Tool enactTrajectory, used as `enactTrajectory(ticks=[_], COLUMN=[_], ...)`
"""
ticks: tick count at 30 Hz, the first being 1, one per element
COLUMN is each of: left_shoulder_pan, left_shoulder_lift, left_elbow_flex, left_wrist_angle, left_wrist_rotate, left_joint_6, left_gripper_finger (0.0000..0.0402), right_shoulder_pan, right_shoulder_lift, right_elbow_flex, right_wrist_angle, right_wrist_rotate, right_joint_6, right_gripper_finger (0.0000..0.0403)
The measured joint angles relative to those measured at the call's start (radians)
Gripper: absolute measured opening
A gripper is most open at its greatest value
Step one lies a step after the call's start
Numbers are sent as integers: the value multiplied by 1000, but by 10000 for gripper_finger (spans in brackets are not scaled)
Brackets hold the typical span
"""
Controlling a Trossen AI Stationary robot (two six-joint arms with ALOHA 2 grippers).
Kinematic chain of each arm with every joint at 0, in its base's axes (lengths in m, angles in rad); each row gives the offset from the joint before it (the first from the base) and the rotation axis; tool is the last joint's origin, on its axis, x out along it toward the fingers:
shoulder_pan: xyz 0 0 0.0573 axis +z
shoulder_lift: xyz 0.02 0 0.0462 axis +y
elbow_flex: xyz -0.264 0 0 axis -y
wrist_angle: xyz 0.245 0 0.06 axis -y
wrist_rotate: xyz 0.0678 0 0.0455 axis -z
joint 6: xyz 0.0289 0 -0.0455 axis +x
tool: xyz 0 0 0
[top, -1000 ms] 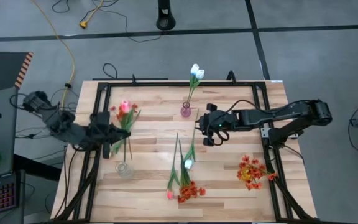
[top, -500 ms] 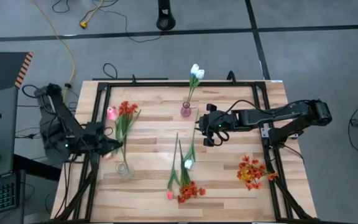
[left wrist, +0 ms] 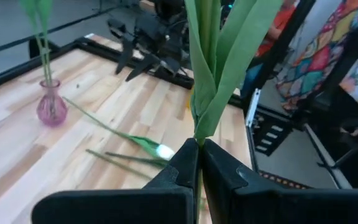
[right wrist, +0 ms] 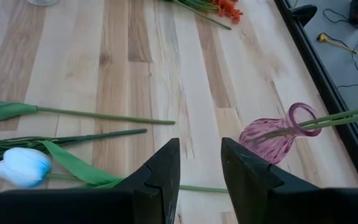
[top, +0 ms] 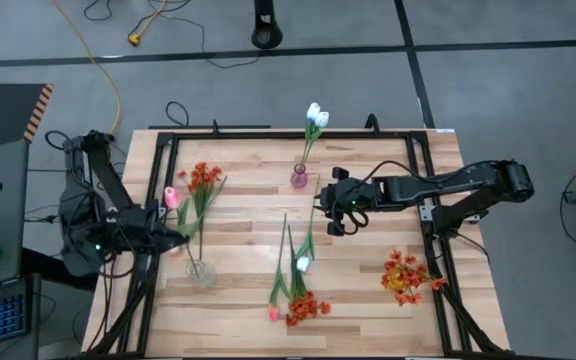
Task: Sort flowers into vase by color
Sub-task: Put the middle pink flower into the transparent vase
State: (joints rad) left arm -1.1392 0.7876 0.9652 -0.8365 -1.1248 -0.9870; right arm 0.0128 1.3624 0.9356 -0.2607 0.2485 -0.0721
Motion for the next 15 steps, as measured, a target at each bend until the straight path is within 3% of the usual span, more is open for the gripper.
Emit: enactTrajectory(ticks=[6,15], left_shoulder_pan=[-7,-7], left_shoulder_lift=[22,106], left_elbow_flex=[-3,-3], left_wrist_angle=[-129,-159], left_wrist_rotate=[0,6], left_joint_6=[-91,-90], left_gripper_finger=[0,0], right_shoulder_pan=[0,0], right_shoulder_lift=[0,0], right_elbow_flex=[0,0], right_wrist_angle=[0,1], right_wrist_rotate=[-10,-11], right_joint_6=[3,3], right_gripper_finger=[143,143])
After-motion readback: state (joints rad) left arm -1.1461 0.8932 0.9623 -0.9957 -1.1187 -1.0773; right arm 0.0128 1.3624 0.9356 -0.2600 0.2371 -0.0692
